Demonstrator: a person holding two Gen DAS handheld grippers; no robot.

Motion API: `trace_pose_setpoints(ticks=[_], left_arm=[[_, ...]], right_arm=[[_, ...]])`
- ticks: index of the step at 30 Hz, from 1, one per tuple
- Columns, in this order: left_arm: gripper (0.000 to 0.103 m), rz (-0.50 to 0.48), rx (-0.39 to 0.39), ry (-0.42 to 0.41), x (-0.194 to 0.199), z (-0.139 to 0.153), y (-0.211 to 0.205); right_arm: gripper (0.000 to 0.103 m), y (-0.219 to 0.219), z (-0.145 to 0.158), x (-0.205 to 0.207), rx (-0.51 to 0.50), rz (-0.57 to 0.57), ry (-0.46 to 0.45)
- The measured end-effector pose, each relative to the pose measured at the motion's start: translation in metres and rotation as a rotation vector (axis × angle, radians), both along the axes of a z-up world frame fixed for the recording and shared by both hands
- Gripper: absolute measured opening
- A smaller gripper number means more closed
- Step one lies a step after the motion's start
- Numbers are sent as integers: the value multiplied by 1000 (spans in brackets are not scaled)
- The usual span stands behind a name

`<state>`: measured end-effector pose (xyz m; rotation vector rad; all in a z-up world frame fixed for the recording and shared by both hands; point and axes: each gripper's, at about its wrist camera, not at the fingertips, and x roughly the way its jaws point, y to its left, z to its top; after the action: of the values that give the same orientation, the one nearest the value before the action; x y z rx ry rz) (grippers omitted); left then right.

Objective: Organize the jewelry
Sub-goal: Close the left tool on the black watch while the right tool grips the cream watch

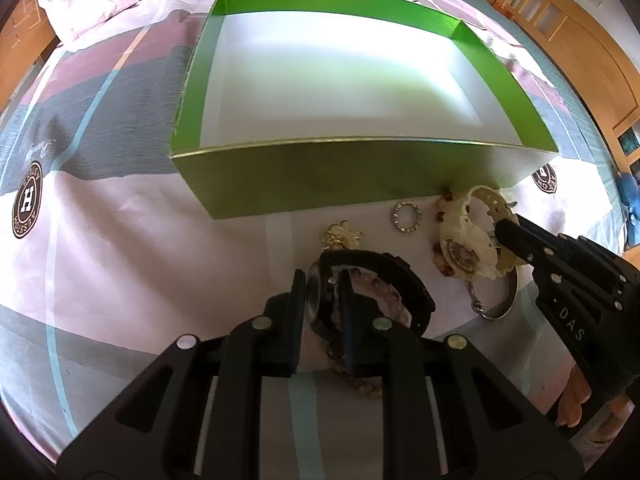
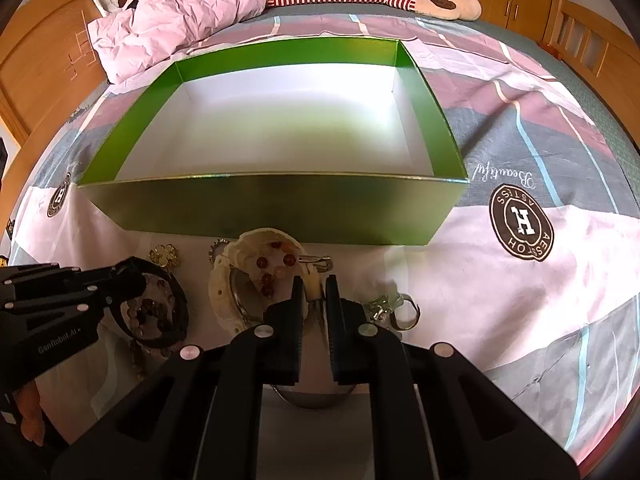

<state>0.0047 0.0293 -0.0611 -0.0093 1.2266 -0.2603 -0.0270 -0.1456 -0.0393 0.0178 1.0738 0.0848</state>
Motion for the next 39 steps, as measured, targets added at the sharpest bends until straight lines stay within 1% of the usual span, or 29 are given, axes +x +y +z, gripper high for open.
trace_pose_setpoints(ticks=[3, 6, 8, 9, 13, 14, 15, 16, 18, 21, 23, 25, 28, 36, 39], left_arm=[[16, 10, 0, -2, 1, 0, 1], [16, 0, -1, -6, 0, 2, 0], [16, -6, 0, -5, 0, 1, -1], [16, -7, 1, -3, 1, 0, -1], [16, -14, 10, 4, 1, -2, -3], [16, -15, 13, 5, 1, -2, -4], [16, -16, 14, 5, 0, -2, -4], [16, -17, 15, 5, 0, -2, -5], [16, -12, 12, 2, 0, -1, -4], [15, -3, -1, -11, 0, 4, -1], [9, 2, -12, -24, -1, 9, 1], [8, 2, -25, -34, -3, 13, 2], [8, -2, -18, -45, -4, 16, 1], [8, -12, 11, -15, -1, 6, -3], [10, -12, 24, -1, 1, 0, -3]], right_arm=[[11, 1, -5, 1, -7, -4, 17], [11, 1, -15, 5, -11, -17, 49], [15, 1, -20, 7, -6, -23, 61], [17, 2, -20, 8, -9, -26, 51], [17, 8, -20, 10, -32, -14, 30], [16, 9, -20, 10, -36, -11, 26], [10, 11, -19, 10, -37, -8, 18], [9, 10, -19, 10, -29, -6, 15], [8, 9, -15, 10, 4, -8, 2], [8, 8, -6, 8, 7, -8, -35], [8, 6, -2, 7, 23, -12, -50], [8, 5, 1, 7, 34, -10, -52], [9, 5, -1, 7, 22, -3, -41], [9, 4, -3, 7, 18, -10, -34], [9, 3, -5, 7, 14, -9, -28]])
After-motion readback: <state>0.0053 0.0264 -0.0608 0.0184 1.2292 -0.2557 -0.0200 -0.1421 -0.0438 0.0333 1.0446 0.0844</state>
